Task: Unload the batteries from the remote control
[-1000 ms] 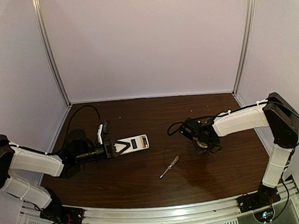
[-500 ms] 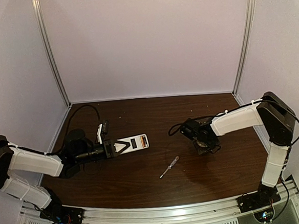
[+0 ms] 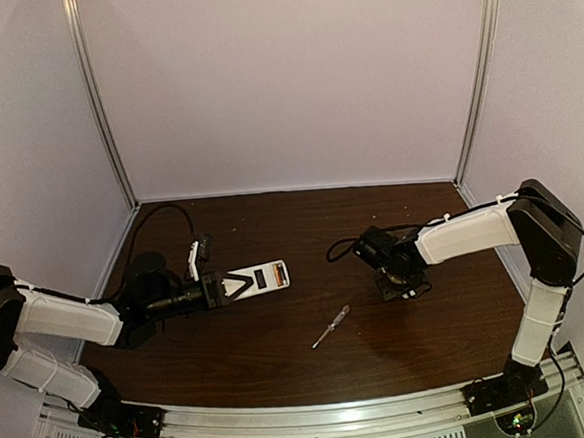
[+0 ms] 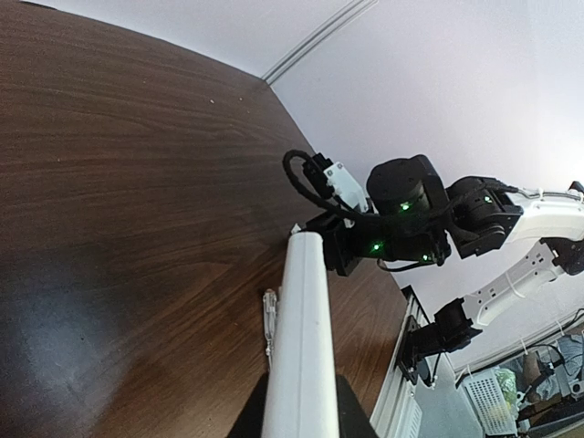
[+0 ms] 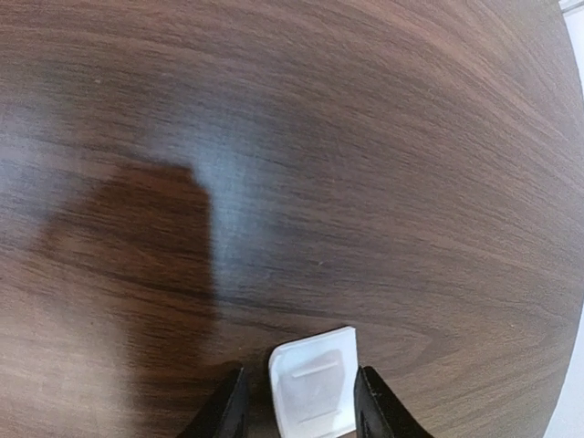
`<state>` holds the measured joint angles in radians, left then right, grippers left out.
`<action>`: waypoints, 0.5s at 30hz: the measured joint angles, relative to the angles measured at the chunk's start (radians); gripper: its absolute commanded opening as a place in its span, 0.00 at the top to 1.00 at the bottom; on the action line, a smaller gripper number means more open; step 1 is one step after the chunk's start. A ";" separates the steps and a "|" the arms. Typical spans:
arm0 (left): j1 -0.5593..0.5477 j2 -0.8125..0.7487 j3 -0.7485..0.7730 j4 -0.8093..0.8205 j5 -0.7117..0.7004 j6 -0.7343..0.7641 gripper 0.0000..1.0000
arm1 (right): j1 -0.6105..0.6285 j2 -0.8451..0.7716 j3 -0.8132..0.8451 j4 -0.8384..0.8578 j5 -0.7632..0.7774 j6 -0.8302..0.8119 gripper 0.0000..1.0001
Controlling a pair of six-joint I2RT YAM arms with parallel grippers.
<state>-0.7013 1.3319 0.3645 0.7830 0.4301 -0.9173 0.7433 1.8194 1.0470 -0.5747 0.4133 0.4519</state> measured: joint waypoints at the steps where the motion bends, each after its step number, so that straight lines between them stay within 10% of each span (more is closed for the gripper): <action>1: 0.000 0.000 0.000 0.000 -0.001 0.000 1.00 | 0.000 -0.005 -0.003 0.005 -0.011 -0.002 0.54; 15: 0.000 -0.014 0.000 -0.026 -0.004 0.003 1.00 | 0.000 -0.140 -0.052 0.059 -0.159 -0.024 0.06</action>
<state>-0.7013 1.3182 0.3645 0.7574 0.4263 -0.9138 0.7437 1.6791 0.9947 -0.5159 0.2539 0.4274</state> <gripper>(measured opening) 0.172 0.886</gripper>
